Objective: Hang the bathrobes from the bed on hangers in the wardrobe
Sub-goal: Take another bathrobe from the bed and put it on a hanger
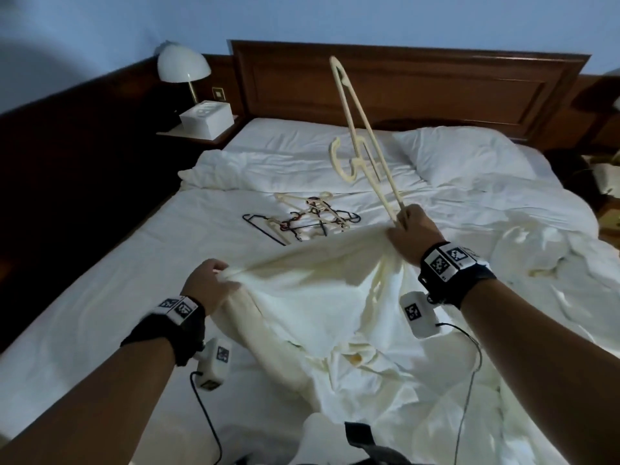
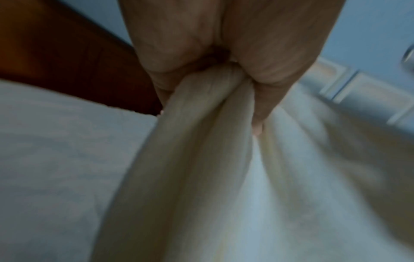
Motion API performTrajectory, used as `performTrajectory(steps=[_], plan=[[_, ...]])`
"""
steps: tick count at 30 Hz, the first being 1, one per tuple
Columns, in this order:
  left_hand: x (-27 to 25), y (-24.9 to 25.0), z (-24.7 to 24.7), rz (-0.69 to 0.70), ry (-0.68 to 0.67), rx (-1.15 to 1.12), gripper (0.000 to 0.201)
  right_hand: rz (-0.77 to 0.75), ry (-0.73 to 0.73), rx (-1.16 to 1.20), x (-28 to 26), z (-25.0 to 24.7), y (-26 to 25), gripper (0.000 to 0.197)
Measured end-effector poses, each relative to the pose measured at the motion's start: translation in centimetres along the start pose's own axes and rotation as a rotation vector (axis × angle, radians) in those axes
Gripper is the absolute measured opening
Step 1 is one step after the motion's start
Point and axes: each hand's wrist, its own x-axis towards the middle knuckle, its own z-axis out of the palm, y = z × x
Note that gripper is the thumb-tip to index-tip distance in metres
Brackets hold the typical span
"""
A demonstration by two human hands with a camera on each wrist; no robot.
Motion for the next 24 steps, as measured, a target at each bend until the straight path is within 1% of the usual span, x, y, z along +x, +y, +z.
performTrajectory(steps=[2,4,6,7,9,10,11,12,13,14,15,16,17,18,19,20,21,22,23,24], plan=[[-0.6,2.0,0.1,0.040,-0.039,-0.270,0.038,0.053,-0.039,-0.058,-0.4,0.9,1.1,0.024],[-1.7,4.6,0.3,0.052,-0.136,-0.563,0.042,0.020,-0.069,-0.093,-1.4,2.3,1.6,0.030],[-2.7,7.5,0.6,0.044,-0.264,-0.775,0.040,-0.030,-0.136,-0.038,-2.9,3.6,1.2,0.033],[-3.1,9.0,0.7,0.048,-0.313,-0.834,0.036,-0.052,-0.197,0.054,-3.7,4.2,0.8,0.032],[-3.7,11.4,1.2,0.039,-0.387,-0.924,0.031,-0.049,-0.328,0.329,-5.6,5.2,0.0,0.034],[-3.8,12.3,1.4,0.035,-0.432,-0.975,0.034,-0.044,-0.363,0.454,-6.4,5.7,-0.3,0.039],[-3.9,13.0,1.6,0.034,-0.487,-1.021,0.041,-0.046,-0.363,0.503,-7.0,6.2,-0.3,0.048],[-4.0,13.5,1.8,0.037,-0.552,-1.052,0.050,-0.058,-0.345,0.485,-7.3,6.7,-0.1,0.059],[-4.4,14.2,1.8,0.052,-0.624,-1.082,0.059,-0.074,-0.320,0.414,-7.4,7.2,0.0,0.068],[-4.6,14.8,2.0,0.075,-0.677,-1.093,0.063,-0.090,-0.276,0.340,-7.4,7.4,0.2,0.074],[-5.0,15.4,2.3,0.116,-0.706,-1.081,0.062,-0.098,-0.211,0.293,-7.3,7.3,0.2,0.077],[-5.3,15.9,2.6,0.159,-0.686,-1.026,0.059,-0.102,-0.159,0.290,-7.1,7.1,0.3,0.076],[-5.6,16.3,3.0,0.226,-0.637,-0.923,0.055,-0.112,-0.139,0.334,-7.1,6.6,-0.1,0.069],[-5.5,16.4,3.2,0.321,-0.546,-0.762,0.052,-0.123,-0.147,0.435,-7.1,6.1,-0.2,0.061],[-5.1,16.4,3.5,0.434,-0.428,-0.569,0.051,-0.107,-0.179,0.584,-7.2,5.6,-0.5,0.055],[-4.6,16.2,3.7,0.545,-0.312,-0.357,0.049,-0.074,-0.224,0.730,-7.3,4.9,-0.8,0.052],[-4.0,16.0,3.7,0.623,-0.207,-0.162,0.044,-0.047,-0.267,0.830,-7.4,4.0,-1.1,0.051],[-3.6,15.8,3.7,0.660,-0.137,-0.033,0.036,-0.059,-0.300,0.873,-7.4,3.1,-1.4,0.049],[-3.1,15.7,3.6,0.682,-0.116,0.027,0.029,-0.106,-0.330,0.865,-7.1,2.1,-1.5,0.042],[-2.7,15.5,3.6,0.697,-0.120,0.044,0.026,-0.152,-0.356,0.843,-6.8,1.2,-1.6,0.035]])
